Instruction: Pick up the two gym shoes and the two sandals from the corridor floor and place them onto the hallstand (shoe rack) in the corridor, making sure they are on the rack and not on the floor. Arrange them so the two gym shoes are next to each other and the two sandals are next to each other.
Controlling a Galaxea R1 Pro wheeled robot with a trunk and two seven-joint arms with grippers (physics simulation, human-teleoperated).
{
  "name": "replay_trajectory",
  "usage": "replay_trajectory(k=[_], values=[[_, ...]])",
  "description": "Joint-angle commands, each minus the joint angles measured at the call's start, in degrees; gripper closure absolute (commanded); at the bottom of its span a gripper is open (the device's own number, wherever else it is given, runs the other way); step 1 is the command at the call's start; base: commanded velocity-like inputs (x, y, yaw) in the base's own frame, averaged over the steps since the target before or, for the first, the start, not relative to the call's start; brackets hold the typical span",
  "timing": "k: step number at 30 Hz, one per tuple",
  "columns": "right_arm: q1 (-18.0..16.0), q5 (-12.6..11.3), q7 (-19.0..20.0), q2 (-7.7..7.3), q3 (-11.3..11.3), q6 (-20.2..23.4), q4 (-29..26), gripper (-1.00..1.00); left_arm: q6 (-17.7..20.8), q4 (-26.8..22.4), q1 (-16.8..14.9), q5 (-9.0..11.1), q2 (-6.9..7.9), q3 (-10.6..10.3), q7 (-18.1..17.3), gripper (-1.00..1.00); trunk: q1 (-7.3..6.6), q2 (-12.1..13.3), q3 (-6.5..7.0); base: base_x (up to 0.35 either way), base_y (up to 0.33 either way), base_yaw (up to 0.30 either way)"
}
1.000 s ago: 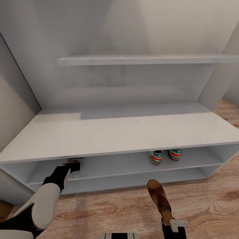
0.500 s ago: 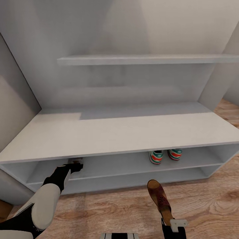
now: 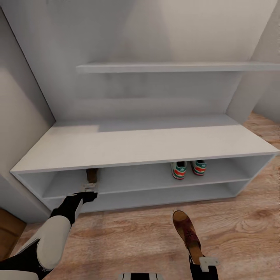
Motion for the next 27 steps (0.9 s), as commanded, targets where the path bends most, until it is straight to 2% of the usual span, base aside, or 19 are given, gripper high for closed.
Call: replay_trajectory(k=[1,6,11,20,22,27], values=[[0.0,0.6,-0.1,0.0,-0.5,-0.2,0.1,1.0,0.2,-0.2,0.0,-0.6,-0.07,0.5,-0.5,-1.0,-0.05,0.0,-0.04,-0.336,0.0,0.0],[0.0,0.6,-0.1,0.02,-0.4,-0.2,0.1,1.0,-1.0,-0.1,0.1,-0.3,0.11,0.8,-0.7,-1.0,-0.05,0.0,-0.04,-0.337,0.008,0.0],[0.0,0.6,0.0,0.07,-0.4,-0.2,0.1,1.0,-7.3,0.3,1.4,-0.2,0.21,1.0,-0.8,-1.0,-0.05,0.0,-0.04,-0.337,0.07,0.0],[0.0,0.7,-0.1,0.09,-0.4,-0.2,0.1,1.0,-12.7,0.2,7.6,-0.2,0.34,1.1,-1.1,-1.0,-0.05,0.0,-0.04,-0.296,0.093,0.0],[0.0,0.7,-0.1,0.09,-0.4,-0.2,0.1,1.0,-15.4,0.2,10.3,-0.2,0.54,1.1,-1.0,-1.0,-0.05,0.0,-0.04,-0.086,0.033,0.0],[0.0,0.7,-0.1,0.09,-0.4,-0.2,0.1,1.0,-19.3,0.1,14.7,-0.1,0.68,1.1,-1.0,-1.0,-0.05,0.0,-0.04,-0.033,0.012,0.0]])
